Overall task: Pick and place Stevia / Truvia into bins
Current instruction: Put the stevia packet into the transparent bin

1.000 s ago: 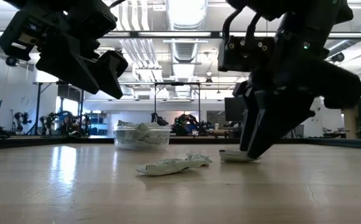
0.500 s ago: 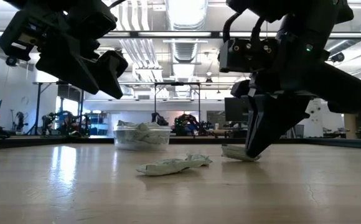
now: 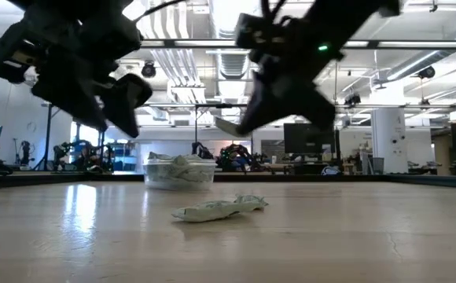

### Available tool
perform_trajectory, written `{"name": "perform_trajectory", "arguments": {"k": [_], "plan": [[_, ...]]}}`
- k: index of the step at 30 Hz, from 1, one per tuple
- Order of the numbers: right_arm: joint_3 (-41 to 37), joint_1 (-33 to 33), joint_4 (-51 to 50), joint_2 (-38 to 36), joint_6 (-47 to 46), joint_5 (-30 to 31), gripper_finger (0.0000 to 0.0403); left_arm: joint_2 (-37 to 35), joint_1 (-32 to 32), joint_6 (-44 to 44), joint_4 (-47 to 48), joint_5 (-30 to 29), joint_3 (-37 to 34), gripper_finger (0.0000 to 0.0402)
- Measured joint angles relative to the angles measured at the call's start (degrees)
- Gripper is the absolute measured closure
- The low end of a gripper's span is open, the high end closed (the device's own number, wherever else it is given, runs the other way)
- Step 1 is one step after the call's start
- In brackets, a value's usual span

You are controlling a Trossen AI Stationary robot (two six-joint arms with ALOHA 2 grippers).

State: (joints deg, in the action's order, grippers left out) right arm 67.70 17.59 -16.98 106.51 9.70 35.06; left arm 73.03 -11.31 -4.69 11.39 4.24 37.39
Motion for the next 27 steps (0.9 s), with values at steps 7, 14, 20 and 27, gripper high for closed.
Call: {"name": "perform_trajectory", "arguments": {"k": [7,14,20,27], "plan": [[0.13,-9.91,13.52,0.05,10.12,-6.21,0.0394,-2.2,-0.04,7.66,12.8,-2.35,0.57,0.0185],[-0.2,-20.55,20.31,0.4,8.34,-26.23,0.0394,-7.69,-0.04,12.61,21.76,-9.58,-0.08,0.0185],[-0.27,-24.99,21.06,2.79,4.99,-32.43,0.0394,-15.39,-0.07,13.53,24.17,-12.61,-1.39,0.0185],[0.96,-25.09,20.69,6.22,6.17,-34.49,0.0394,-22.16,-0.07,13.53,23.66,-14.22,-2.0,0.0185]]}}
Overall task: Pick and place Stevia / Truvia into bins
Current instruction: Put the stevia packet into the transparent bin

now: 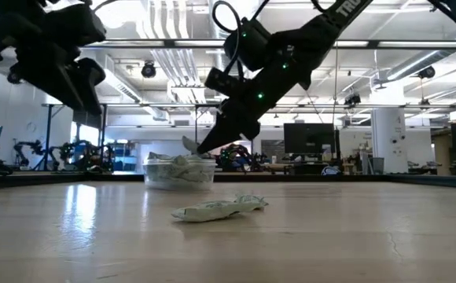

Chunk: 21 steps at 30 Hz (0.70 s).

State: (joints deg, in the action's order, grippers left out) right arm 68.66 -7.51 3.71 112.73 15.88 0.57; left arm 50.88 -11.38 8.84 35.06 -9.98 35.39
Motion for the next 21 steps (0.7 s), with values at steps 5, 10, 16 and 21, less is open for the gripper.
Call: {"name": "perform_trajectory", "arguments": {"k": [5,10,16,21], "plan": [[0.26,-0.07,-0.48,-0.04,-0.68,-0.64,0.0394,-2.11,-0.02,0.0,0.08,0.0,-1.92,0.0185],[0.24,0.0,-0.51,-0.07,-0.88,-0.69,0.0394,-3.11,0.0,-0.11,-0.19,0.02,-2.75,0.0185],[0.11,0.13,-1.36,-0.07,-3.15,-1.15,0.039,-3.28,0.0,1.25,-0.8,0.02,-2.49,0.0185],[-0.13,0.13,-2.26,-0.07,-3.23,-1.16,0.0355,-3.02,0.0,1.31,-1.99,0.02,-2.42,0.0185]]}}
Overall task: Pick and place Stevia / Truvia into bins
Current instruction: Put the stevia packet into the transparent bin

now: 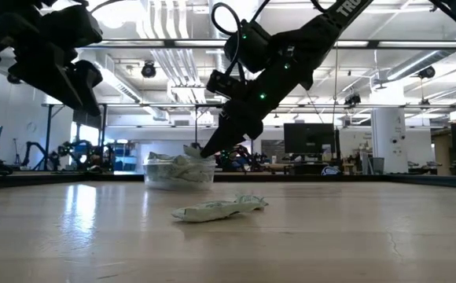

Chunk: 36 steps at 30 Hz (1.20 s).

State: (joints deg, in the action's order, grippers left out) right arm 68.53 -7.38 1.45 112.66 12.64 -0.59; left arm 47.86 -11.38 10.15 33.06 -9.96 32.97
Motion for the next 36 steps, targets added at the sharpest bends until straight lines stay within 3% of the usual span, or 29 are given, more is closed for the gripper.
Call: {"name": "perform_trajectory", "arguments": {"k": [7,12,36], "plan": [[1.33,0.0,-1.29,-0.02,1.25,0.08,0.0293,0.18,0.0,0.0,-0.09,0.02,0.0,0.0185],[4.21,0.0,-3.48,-0.04,0.69,0.69,0.0274,1.1,0.0,0.0,-0.3,0.02,0.0,0.0185],[5.3,0.24,-4.17,2.28,1.31,0.65,0.0333,1.97,-0.02,-0.04,-1.48,0.2,0.0,0.0185]]}}
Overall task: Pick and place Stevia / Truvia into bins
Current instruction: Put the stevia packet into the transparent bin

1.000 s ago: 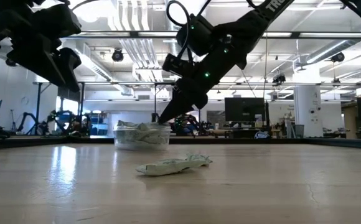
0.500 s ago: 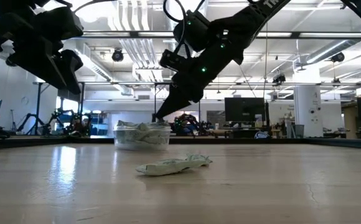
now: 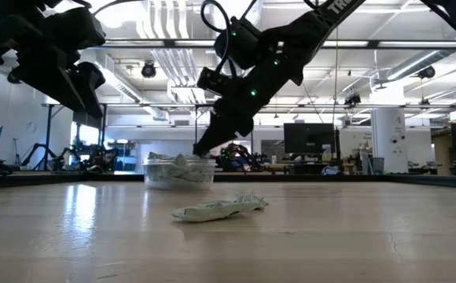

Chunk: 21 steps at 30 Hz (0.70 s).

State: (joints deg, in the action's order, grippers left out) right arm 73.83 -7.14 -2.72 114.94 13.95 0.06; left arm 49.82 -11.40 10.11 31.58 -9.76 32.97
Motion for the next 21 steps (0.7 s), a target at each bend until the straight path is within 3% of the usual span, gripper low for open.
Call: {"name": "perform_trajectory", "arguments": {"k": [8,12,18,21], "plan": [[1.59,0.04,-2.99,-0.79,0.63,0.11,0.0328,0.05,0.0,-1.26,-2.04,0.04,-0.03,0.0185],[2.24,0.51,-11.33,-2.74,-0.41,3.76,0.033,1.37,-0.02,-6.31,-9.54,0.84,-1.24,0.0185],[2.65,2.25,-26.11,-7.7,-6.7,6.54,0.0334,8.34,-0.02,-12.18,-23.62,10.46,-2.87,0.0185],[2.2,3.9,-32.35,-10.45,-12.6,6.49,0.0331,13.53,-0.04,-13.81,-32.23,12.08,-3.79,0.0185]]}}
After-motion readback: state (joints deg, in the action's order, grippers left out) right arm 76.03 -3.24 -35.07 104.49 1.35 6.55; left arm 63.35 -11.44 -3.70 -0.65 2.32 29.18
